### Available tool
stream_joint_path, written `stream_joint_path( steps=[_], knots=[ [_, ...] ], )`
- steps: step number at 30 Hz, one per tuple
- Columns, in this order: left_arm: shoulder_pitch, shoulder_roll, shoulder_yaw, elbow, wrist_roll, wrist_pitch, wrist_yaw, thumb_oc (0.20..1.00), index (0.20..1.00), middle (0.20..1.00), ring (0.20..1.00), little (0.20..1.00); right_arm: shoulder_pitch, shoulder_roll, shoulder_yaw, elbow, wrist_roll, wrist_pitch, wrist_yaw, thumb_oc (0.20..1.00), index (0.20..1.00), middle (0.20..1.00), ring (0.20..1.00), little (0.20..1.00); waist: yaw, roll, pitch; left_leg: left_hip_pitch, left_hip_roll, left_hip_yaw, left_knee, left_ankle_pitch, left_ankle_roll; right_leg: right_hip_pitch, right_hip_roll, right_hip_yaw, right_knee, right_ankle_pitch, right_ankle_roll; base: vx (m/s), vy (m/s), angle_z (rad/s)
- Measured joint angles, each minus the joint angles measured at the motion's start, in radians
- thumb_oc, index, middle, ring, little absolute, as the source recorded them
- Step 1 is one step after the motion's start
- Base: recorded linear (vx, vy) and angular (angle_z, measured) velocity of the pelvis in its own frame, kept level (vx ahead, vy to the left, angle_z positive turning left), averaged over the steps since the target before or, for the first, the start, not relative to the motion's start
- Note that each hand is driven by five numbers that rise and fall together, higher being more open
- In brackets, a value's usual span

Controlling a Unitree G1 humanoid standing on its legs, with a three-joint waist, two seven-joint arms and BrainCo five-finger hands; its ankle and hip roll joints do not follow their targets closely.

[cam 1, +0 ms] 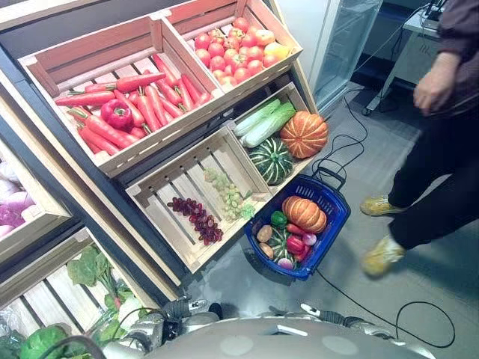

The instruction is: Pick up fruits and vegetables into the basket

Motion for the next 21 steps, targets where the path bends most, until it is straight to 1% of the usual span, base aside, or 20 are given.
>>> stream_joint_path(
  steps=[7,11,14,15,16,17,19,21],
  knots=[
    [-0.005,0.001,-0.010,0.000,-0.001,-0.004,-0.014,1.000,1.000,1.000,1.000,1.000,0.000,0.001,0.000,0.000,-0.006,-0.001,0.000,1.000,1.000,1.000,1.000,1.000,0.001,0.000,-0.001,0.000,0.000,0.000,0.000,0.000,0.000,0.000,0.000,0.000,0.000,0.000,0.000,0.01,0.030,-0.03],
    [-0.008,0.001,-0.019,-0.001,0.002,-0.046,-0.018,1.000,1.000,1.000,1.000,1.000,0.000,0.001,0.000,0.000,-0.006,-0.011,0.000,1.000,1.000,1.000,1.000,1.000,0.000,-0.001,-0.001,0.000,0.000,0.000,0.000,0.000,0.000,0.000,0.000,0.000,0.000,0.000,0.000,0.00,0.000,0.00],
    [-0.009,0.001,-0.032,-0.008,0.015,-0.099,-0.008,1.000,1.000,1.000,1.000,1.000,0.002,0.001,0.002,0.000,-0.006,-0.031,-0.003,1.000,1.000,1.000,1.000,1.000,0.000,-0.001,-0.001,0.000,0.000,0.000,0.000,0.000,0.000,0.000,0.000,0.000,0.000,0.000,0.000,0.00,0.000,0.00],
    [-0.009,0.002,-0.047,-0.011,0.041,-0.137,0.009,1.000,1.000,1.000,1.000,1.000,0.002,0.002,0.006,-0.001,-0.005,-0.048,-0.013,1.000,1.000,1.000,1.000,1.000,-0.001,-0.001,-0.001,0.000,0.000,0.000,0.001,0.000,0.000,0.000,0.000,0.001,0.000,0.000,0.000,0.00,0.000,0.00],
    [-0.009,0.004,-0.064,-0.026,0.051,-0.183,0.037,1.000,1.000,1.000,1.000,1.000,0.001,0.002,0.009,-0.001,-0.002,-0.068,-0.027,1.000,1.000,1.000,1.000,1.000,-0.001,-0.001,-0.001,0.001,0.000,0.000,0.001,0.000,0.000,0.000,0.000,0.001,0.001,0.000,0.000,0.00,0.000,0.00],
    [-0.010,0.004,-0.068,-0.034,0.053,-0.203,0.052,1.000,1.000,1.000,1.000,1.000,0.001,0.002,0.009,-0.002,0.006,-0.073,-0.031,1.000,1.000,1.000,1.000,1.000,-0.001,-0.001,-0.001,0.001,0.000,0.000,0.000,0.000,0.000,0.000,0.000,0.001,0.001,0.000,0.000,0.00,0.000,0.00],
    [-0.014,0.005,-0.069,-0.060,0.075,-0.272,0.107,1.000,1.000,1.000,1.000,1.000,-0.002,0.002,0.008,-0.006,0.018,-0.095,-0.046,1.000,1.000,1.000,1.000,1.000,-0.001,-0.001,-0.001,0.000,0.000,0.001,0.000,0.000,0.000,-0.002,0.000,0.002,0.001,0.000,0.000,0.00,0.000,0.00],
    [-0.018,0.019,-0.070,-0.127,0.094,-0.328,0.176,1.000,1.000,1.000,1.000,1.000,-0.003,-0.001,0.007,-0.031,0.047,-0.120,-0.062,1.000,1.000,1.000,1.000,1.000,-0.001,-0.001,0.000,-0.003,0.001,0.004,0.000,0.000,0.000,-0.007,0.000,0.004,0.003,0.000,0.000,-0.02,0.008,-0.04]
  ],
)
